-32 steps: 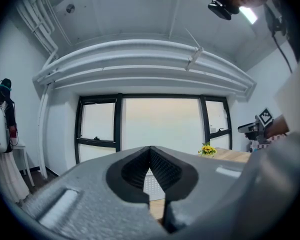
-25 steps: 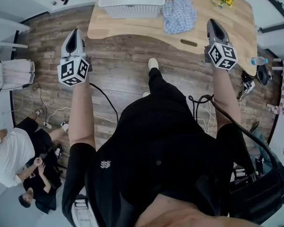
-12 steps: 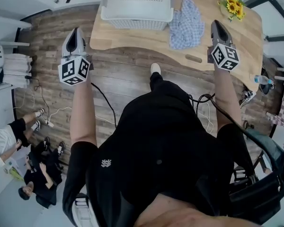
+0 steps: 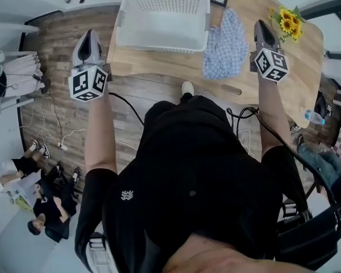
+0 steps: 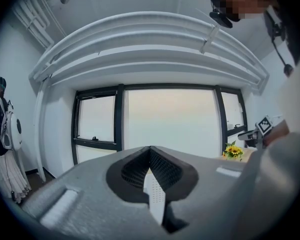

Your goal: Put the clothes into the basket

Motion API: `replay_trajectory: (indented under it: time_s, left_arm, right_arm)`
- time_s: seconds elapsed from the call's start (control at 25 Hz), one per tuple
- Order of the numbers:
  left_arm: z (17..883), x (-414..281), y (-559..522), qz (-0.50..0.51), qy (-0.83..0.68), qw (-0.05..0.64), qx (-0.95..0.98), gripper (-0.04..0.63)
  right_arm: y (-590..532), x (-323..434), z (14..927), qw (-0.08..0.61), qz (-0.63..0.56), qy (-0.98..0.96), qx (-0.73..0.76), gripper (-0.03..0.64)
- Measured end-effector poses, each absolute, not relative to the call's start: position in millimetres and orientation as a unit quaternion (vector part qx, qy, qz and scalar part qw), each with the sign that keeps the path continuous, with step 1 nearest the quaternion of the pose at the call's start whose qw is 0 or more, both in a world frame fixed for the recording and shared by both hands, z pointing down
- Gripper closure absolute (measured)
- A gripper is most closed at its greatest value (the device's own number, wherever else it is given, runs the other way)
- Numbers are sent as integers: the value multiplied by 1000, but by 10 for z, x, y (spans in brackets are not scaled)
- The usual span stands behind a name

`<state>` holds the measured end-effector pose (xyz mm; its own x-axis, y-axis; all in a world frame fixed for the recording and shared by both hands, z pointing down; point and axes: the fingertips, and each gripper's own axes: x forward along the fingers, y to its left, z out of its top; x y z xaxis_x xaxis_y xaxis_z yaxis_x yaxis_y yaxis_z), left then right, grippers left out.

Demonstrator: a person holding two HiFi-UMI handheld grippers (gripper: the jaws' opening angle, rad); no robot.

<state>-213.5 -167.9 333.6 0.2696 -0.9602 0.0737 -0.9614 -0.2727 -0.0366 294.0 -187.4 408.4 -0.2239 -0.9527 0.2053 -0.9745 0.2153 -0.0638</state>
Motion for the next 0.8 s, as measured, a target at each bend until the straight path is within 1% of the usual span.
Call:
replay_trajectory:
  time_s: [0.4, 0.8]
  left_arm:
    - [3493, -1637, -2214, 50, -554, 15, 831, 595]
    - [3786, -1175, -2497, 49, -472, 39, 880, 595]
  right_arm:
    - [-2024, 3037, 4315, 68, 117, -755, 642, 617]
    - [-1579, 2994, 4755, 94, 150, -710, 682, 617]
